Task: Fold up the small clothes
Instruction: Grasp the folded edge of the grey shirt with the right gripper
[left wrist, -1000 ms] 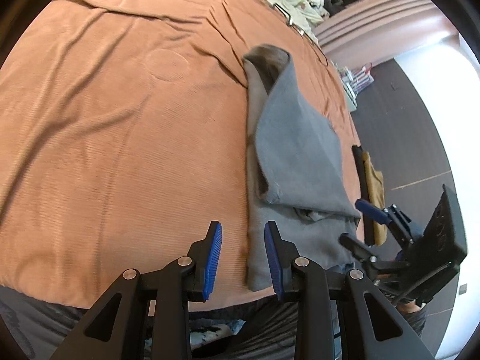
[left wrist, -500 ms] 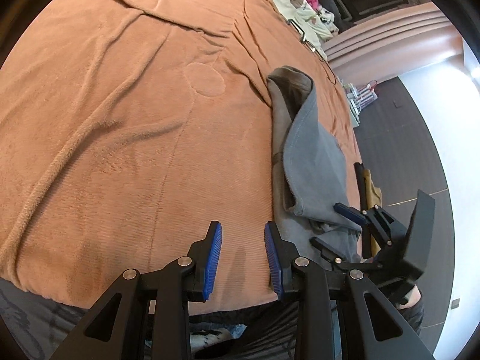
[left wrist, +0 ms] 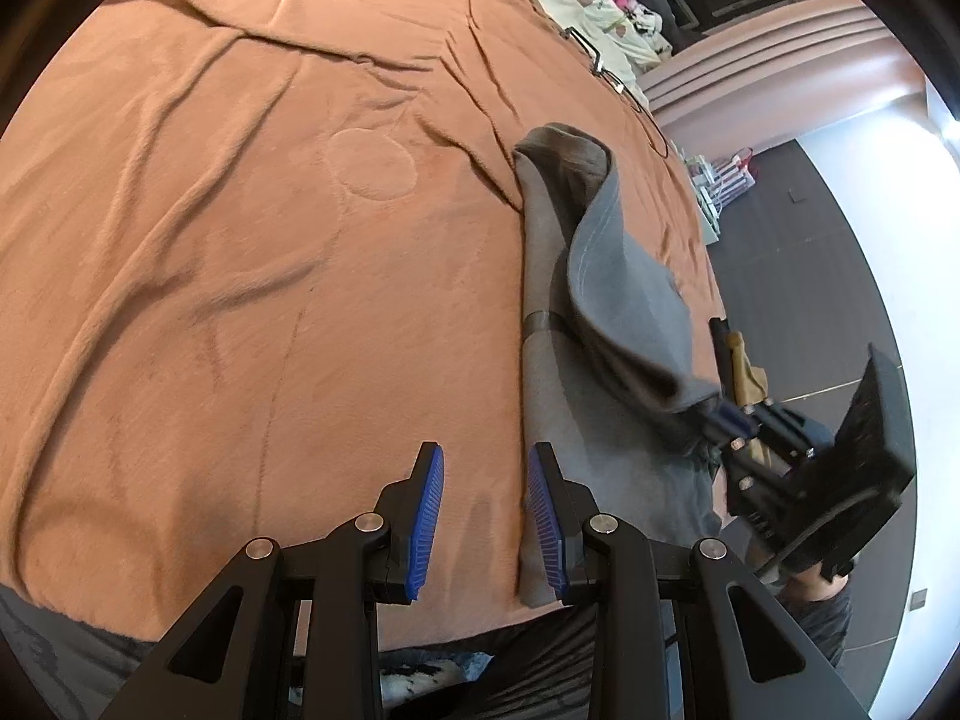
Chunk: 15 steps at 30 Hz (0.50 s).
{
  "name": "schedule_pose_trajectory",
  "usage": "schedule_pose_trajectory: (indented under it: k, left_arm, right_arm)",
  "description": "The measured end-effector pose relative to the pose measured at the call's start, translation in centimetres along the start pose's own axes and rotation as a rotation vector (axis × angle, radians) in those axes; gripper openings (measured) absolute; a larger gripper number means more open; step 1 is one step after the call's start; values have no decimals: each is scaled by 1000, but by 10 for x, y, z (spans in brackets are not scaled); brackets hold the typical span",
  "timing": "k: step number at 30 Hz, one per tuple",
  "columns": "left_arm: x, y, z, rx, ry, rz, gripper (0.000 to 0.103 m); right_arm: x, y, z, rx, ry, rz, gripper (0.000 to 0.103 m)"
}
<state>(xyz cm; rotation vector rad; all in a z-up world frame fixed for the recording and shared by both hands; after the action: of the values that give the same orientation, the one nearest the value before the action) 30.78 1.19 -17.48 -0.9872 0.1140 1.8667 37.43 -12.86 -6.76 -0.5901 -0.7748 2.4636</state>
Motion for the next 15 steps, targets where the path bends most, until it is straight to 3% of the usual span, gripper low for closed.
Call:
schedule_pose_trajectory:
  k: [15]
  left_arm:
    - [-36, -12, -41, 51, -32, -52, 31]
  right_arm:
    - [-104, 21, 32, -153, 29, -323, 7]
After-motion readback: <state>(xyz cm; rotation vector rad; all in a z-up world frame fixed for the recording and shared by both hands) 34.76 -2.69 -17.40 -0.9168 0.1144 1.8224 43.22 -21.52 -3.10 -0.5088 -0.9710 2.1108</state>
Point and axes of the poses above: each gripper's, at about its wrist camera, not at the fingertips, and z roughly against the way its jaws point, x to its left, y to its underside, the point moved 3 cm from there along -z, roughly the way its jaws point, and after that the axes turned 7 degrees about -x, right-handed, at the moved point
